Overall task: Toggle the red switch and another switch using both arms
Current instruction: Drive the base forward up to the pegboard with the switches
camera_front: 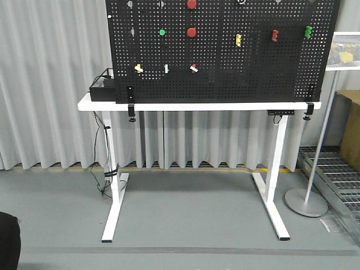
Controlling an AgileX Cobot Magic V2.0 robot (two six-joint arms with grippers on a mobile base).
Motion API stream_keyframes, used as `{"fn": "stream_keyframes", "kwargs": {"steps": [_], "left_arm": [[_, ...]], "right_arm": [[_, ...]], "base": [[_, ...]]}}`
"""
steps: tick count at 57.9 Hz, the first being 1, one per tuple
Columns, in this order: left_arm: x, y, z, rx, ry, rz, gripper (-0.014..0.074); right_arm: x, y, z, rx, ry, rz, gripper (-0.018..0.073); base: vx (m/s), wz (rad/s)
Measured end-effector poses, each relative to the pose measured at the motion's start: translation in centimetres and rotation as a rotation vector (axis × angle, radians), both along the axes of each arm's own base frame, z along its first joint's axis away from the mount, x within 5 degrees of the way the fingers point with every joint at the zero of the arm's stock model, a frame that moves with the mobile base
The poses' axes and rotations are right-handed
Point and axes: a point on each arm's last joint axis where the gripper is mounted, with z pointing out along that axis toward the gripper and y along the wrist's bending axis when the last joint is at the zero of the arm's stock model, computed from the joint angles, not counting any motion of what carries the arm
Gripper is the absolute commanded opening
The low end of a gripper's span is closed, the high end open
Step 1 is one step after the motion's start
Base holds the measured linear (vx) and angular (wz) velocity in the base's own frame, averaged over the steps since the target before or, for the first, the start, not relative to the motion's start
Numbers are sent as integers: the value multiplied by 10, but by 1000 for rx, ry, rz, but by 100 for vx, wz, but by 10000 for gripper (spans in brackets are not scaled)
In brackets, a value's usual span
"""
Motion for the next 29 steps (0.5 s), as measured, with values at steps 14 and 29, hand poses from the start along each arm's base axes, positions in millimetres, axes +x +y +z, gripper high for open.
{"fn": "stream_keyframes", "kwargs": {"steps": [14, 29], "left_arm": [[0, 0, 0, 0, 0, 0, 3], [0, 0, 0, 0, 0, 0, 3]], "right_arm": [[0, 0, 0, 0, 0, 0, -6], [0, 0, 0, 0, 1, 0, -6]], "base": [[9, -8], [16, -3]]}}
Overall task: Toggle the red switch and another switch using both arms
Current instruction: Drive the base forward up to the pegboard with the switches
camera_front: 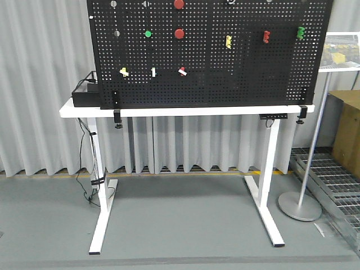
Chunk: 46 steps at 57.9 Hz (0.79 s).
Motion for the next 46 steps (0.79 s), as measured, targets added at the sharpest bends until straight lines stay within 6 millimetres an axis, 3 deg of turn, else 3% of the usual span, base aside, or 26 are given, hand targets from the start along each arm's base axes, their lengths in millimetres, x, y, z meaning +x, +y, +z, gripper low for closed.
{"fn": "stream_keyframes", "kwargs": {"steps": [46], "left_arm": [[0, 0, 0, 0, 0, 0, 3]], "right_arm": [[0, 0, 0, 0, 1, 0, -6]], "base": [[24, 5]]}}
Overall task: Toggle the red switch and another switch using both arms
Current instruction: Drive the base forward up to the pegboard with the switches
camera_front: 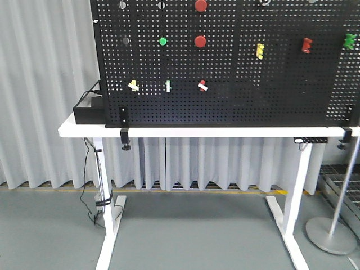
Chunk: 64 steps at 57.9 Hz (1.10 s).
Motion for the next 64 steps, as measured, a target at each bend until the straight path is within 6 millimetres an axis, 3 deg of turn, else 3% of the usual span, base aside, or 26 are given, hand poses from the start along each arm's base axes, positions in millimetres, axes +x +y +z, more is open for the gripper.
{"fn": "stream_keyframes", "kwargs": {"steps": [64], "left_arm": [[0, 0, 0, 0, 0, 0, 3]], "right_arm": [[0, 0, 0, 0, 1, 0, -6]], "base": [[37, 0]]}}
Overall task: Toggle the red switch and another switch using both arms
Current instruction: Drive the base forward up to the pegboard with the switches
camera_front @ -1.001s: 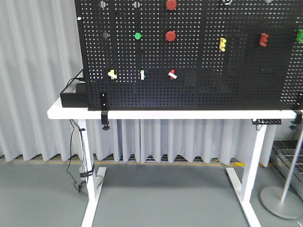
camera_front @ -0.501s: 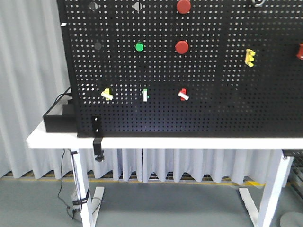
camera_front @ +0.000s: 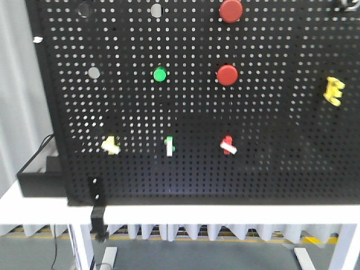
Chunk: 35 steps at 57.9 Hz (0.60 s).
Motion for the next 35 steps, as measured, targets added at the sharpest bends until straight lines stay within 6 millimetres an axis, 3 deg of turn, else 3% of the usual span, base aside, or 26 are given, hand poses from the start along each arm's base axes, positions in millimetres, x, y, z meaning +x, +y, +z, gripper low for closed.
{"fn": "stream_keyframes", "kwargs": {"steps": [35], "left_arm": [[0, 0, 0, 0, 0, 0, 3]], "right_arm": [[0, 0, 0, 0, 1, 0, -6]], "base": [[18, -1]]}}
